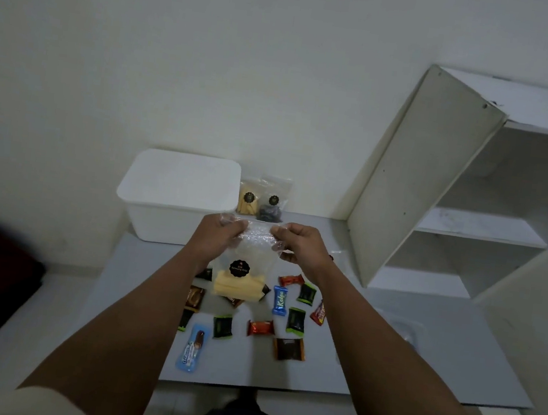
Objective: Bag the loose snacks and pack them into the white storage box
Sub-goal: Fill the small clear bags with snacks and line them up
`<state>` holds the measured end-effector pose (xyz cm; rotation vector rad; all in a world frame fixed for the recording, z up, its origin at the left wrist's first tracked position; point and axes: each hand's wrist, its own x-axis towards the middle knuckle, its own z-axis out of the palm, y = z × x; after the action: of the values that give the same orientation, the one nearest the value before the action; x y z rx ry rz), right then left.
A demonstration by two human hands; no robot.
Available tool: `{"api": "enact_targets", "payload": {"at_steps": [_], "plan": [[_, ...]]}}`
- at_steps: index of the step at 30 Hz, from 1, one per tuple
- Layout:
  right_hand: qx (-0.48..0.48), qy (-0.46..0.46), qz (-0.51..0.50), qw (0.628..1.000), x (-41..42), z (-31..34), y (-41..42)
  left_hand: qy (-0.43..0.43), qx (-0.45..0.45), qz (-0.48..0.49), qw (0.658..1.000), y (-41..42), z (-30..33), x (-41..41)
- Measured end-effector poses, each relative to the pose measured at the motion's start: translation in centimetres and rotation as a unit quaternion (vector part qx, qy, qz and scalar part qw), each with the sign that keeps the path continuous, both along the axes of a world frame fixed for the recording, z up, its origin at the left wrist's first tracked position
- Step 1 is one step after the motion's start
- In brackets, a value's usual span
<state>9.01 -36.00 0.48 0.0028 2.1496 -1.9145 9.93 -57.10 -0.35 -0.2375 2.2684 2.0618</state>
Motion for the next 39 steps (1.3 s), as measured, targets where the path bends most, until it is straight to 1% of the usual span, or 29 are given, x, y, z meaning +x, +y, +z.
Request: {"api": "enact_targets", "payload": {"at_steps": [3, 6, 9, 12, 14, 16, 19, 23, 27, 34, 39], "plan": [[-0.037, -0.015, 0.007, 0.999, -0.5, -0.1, -0.3, -0.002, -0.002, 0.005, 1.000, -0.8, -0.1, -0.4], [-0.028, -0.007, -0.006, 1.000, -1.3, -0.3, -0.2, -0.009, 0.020, 0.016, 1.000, -1.1, -0.3, -0.7], [0.021, -0.008, -0.004, 1.000, -1.9, -0.6, 0.4, -0.002, 0.006, 0.012, 1.000, -1.4, -0.1, -0.9], [0.094, -0.008, 0.052, 0.994, -2.4, -0.4, 0.5, 0.013, -0.030, -0.019, 0.999, -1.0, -0.7, -1.2], [0.142, 0.015, 0.095, 0.985, -2.7, 0.0, -0.1, 0.017, -0.047, -0.047, 0.998, -0.4, -0.8, -1.4], [0.160, 0.041, 0.113, 0.980, -3.0, 0.3, -0.4, 0.023, -0.067, -0.065, 0.995, 0.0, -1.0, -1.8], [0.167, 0.068, 0.119, 0.976, -3.3, 0.3, -0.5, 0.025, -0.081, -0.078, 0.993, 0.1, -0.8, -2.2], [0.170, 0.088, 0.097, 0.977, -3.6, -0.1, -0.4, 0.015, -0.095, -0.094, 0.991, 0.3, -0.5, -2.4], [0.200, 0.119, 0.108, 0.967, -3.9, -0.4, -0.7, 0.022, -0.113, -0.106, 0.988, 0.3, -0.5, -2.7], [0.192, 0.113, 0.102, 0.969, -4.0, -0.4, -0.6, 0.023, -0.116, -0.112, 0.987, 0.3, -0.5, -3.0], [0.204, 0.138, 0.092, 0.965, -3.6, -0.6, -1.0, 0.028, -0.115, -0.117, 0.986, 0.5, -0.4, -2.9]]}}
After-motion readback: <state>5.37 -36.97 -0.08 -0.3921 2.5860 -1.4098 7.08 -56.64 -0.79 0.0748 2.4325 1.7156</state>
